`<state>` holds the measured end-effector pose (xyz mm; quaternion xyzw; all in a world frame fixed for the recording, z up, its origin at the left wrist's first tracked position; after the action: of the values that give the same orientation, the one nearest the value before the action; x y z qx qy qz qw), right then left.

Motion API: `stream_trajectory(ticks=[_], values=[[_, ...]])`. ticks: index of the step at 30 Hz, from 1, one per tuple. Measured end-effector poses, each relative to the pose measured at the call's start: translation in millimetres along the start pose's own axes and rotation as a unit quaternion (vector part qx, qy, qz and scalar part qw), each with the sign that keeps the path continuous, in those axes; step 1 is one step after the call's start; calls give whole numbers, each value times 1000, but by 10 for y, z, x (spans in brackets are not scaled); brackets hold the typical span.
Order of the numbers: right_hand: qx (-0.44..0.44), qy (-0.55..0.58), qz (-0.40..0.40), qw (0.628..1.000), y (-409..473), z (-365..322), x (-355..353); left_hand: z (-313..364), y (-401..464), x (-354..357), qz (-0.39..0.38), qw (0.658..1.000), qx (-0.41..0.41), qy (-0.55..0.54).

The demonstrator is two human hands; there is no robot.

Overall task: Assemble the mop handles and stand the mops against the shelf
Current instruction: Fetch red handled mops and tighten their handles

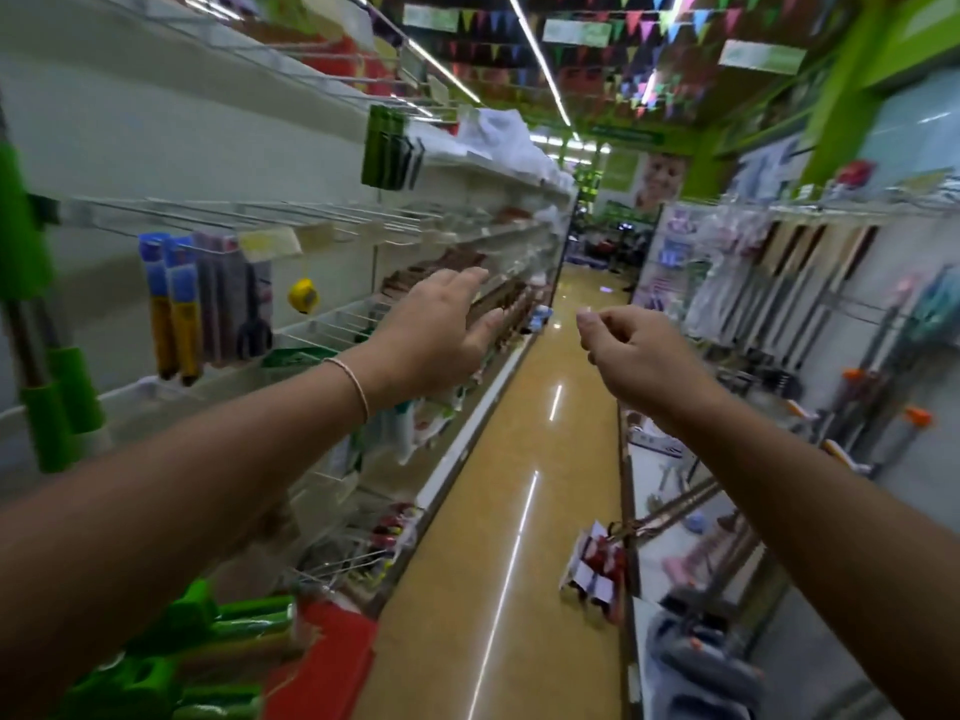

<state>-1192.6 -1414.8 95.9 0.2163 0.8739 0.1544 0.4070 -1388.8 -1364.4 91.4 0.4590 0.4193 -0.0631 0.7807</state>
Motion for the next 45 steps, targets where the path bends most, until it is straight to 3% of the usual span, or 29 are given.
stream_trajectory(ticks=[21,31,36,45], values=[[120,-123,120,978,2223,1391,137,-1170,2484,2062,-59,981,81,-168],[90,-170,139,971,3547,2256,425,-1696,3444,3022,-49,982,90,-161],[77,-158,125,976,4504,2785,591,-2150,4125,3475,-80,989,55,-116],[61,-168,77,981,5899,3530,921,-2789,5119,4205,-56,991,20,-120]])
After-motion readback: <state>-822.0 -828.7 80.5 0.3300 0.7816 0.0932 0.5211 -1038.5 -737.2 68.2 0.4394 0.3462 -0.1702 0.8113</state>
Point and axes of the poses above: each hand's wrist, its own y-axis towards the middle knuckle, its own x-axis out of the palm, z = x × y, the point moved 6 cm from there along y, towards the middle knuckle, and after that the axes turned 10 degrees about x, right-handed, at the moved point
